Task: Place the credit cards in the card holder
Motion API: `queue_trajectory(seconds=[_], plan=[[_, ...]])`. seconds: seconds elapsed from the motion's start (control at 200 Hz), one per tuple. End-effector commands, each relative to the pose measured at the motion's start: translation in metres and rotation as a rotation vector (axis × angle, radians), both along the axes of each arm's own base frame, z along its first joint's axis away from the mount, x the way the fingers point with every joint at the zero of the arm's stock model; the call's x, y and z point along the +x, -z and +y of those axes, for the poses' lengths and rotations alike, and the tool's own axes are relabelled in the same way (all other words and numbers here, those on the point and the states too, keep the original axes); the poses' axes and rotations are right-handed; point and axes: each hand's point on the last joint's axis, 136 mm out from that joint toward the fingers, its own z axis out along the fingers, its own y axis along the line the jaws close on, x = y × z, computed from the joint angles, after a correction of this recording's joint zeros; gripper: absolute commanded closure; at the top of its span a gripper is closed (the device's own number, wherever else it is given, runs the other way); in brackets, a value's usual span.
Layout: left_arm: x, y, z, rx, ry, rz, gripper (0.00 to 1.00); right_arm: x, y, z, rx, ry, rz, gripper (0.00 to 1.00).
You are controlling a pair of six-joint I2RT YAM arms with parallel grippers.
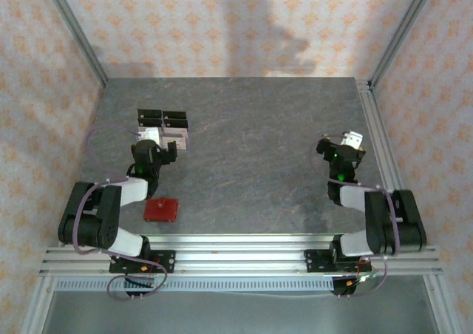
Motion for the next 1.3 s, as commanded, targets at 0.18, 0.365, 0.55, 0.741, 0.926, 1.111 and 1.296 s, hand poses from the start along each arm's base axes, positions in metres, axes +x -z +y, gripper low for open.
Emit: queue_trajectory(seconds=[0.18,0.365,0.55,0.741,0.926,1.111,1.296], plan=[[-0.016,-0.070,0.023,-0.088,-0.193,0.001,0.00,-0.003,-0.046,0.027,0.396,-0.010,0.189,0.01],[-0.013,-0.106,0.038,-0.169,-0.293,0.064,0.00,-0.001,-0.056,0.080,0.571,-0.238,0.266,0.02],[0.025,-0.110,0.063,-0.335,-0.301,0.134,0.00,-0.016,-0.036,0.131,0.595,-0.349,0.444,0.07],[0.067,-0.089,0.084,-0.480,-0.248,0.216,0.00,-0.027,-0.028,0.183,0.588,-0.454,0.506,0.07],[0.094,-0.075,0.100,-0.612,-0.190,0.180,0.00,-0.028,-0.019,0.222,0.568,-0.534,0.564,0.07],[0.113,-0.064,0.103,-0.625,-0.157,0.190,0.00,-0.027,-0.013,0.244,0.554,-0.577,0.593,0.08],[0.127,-0.045,0.103,-0.671,-0.160,0.186,0.00,-0.023,-0.012,0.248,0.544,-0.581,0.599,0.08]])
